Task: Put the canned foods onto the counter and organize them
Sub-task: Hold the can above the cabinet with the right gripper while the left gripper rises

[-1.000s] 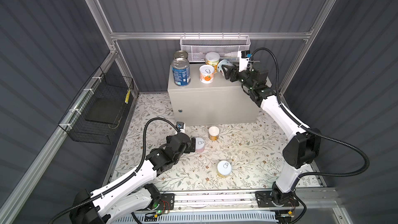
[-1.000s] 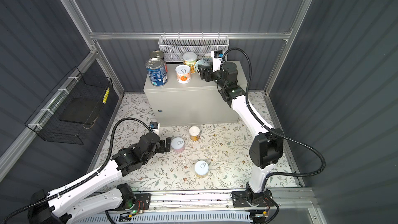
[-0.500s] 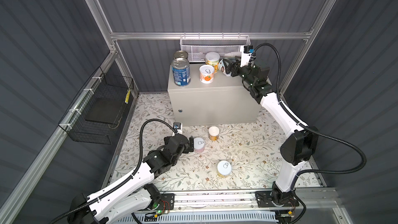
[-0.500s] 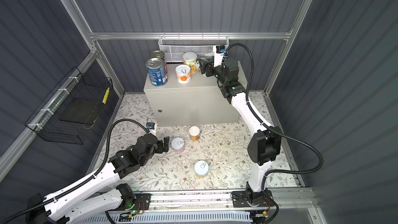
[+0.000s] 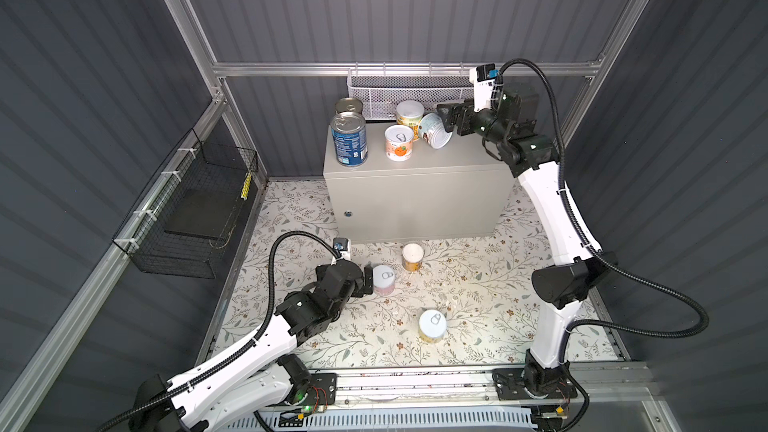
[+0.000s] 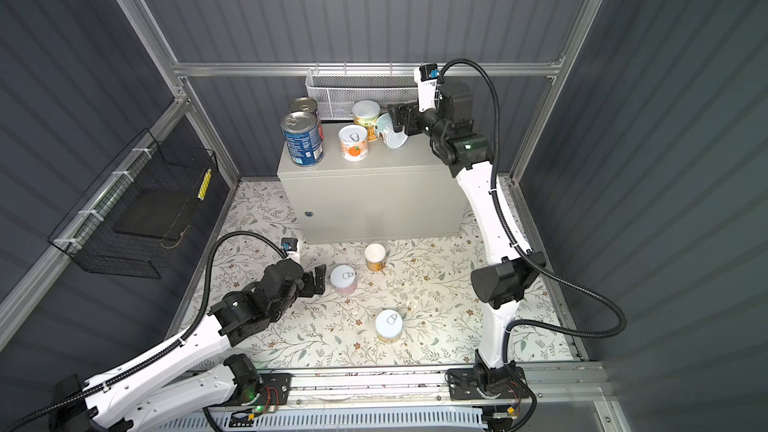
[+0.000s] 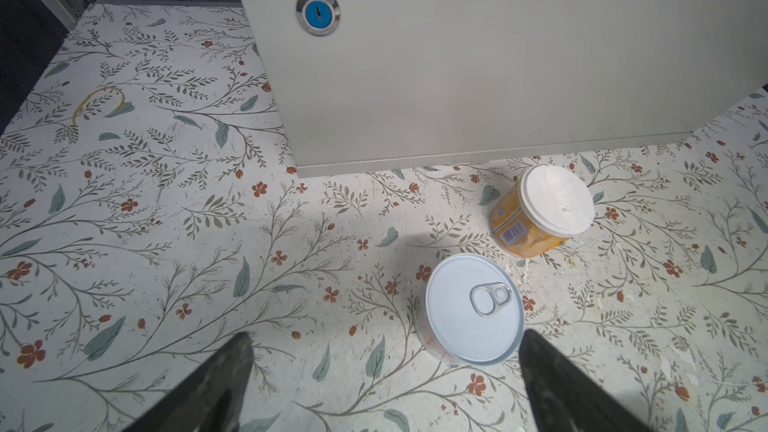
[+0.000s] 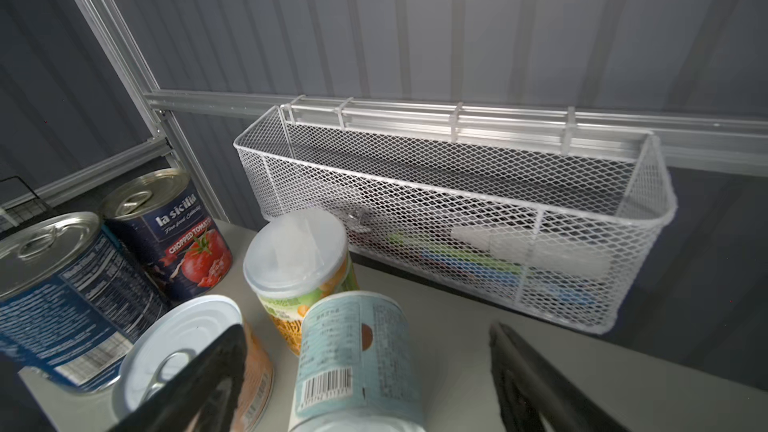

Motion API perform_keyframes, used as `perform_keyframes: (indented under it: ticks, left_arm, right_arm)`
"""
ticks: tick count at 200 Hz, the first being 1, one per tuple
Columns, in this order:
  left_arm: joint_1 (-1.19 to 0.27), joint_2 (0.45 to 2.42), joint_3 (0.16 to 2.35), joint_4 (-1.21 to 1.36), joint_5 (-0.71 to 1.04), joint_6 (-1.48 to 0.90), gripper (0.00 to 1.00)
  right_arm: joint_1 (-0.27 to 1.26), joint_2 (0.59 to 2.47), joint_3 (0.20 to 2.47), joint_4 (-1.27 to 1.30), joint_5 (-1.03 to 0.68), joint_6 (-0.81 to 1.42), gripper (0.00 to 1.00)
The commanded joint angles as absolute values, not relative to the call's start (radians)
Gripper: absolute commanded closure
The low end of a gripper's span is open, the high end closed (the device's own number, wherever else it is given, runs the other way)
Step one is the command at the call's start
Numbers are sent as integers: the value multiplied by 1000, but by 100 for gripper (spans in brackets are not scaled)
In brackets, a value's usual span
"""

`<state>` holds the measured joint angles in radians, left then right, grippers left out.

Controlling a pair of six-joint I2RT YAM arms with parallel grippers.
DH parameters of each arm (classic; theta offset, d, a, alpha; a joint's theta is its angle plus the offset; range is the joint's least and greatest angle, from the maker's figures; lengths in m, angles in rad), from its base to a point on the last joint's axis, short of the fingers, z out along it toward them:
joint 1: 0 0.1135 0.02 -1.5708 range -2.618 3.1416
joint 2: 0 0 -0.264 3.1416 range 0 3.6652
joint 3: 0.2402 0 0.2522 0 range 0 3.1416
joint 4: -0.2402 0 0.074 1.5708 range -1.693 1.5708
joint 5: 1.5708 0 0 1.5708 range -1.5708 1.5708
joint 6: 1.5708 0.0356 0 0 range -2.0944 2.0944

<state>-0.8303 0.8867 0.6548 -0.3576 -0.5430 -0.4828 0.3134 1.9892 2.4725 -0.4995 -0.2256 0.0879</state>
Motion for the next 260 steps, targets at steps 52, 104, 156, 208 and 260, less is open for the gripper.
perform_keyframes:
  ticks: [52,104,156,208,260]
  left_arm:
    - [-826,845,632,-369,-560,-497,0]
    - [-825,844,632,-380,-567,-506,0]
    - [-826,854,628,-380,-572,-507,0]
    - [-826,882,632,-367,-574,-502,0]
    - [-826,899,626,-359,-572,-503,0]
  right_arm:
    - [288,2046,2544,-763,-307,18,1]
    - [288,2081,2485,-697,-326,55,1]
    - [288,2083,2394,-597,-407,98,1]
    - [290,2093,2349,-520,-413,111,4]
    - [295,2095,2329,-505,-421,87,21]
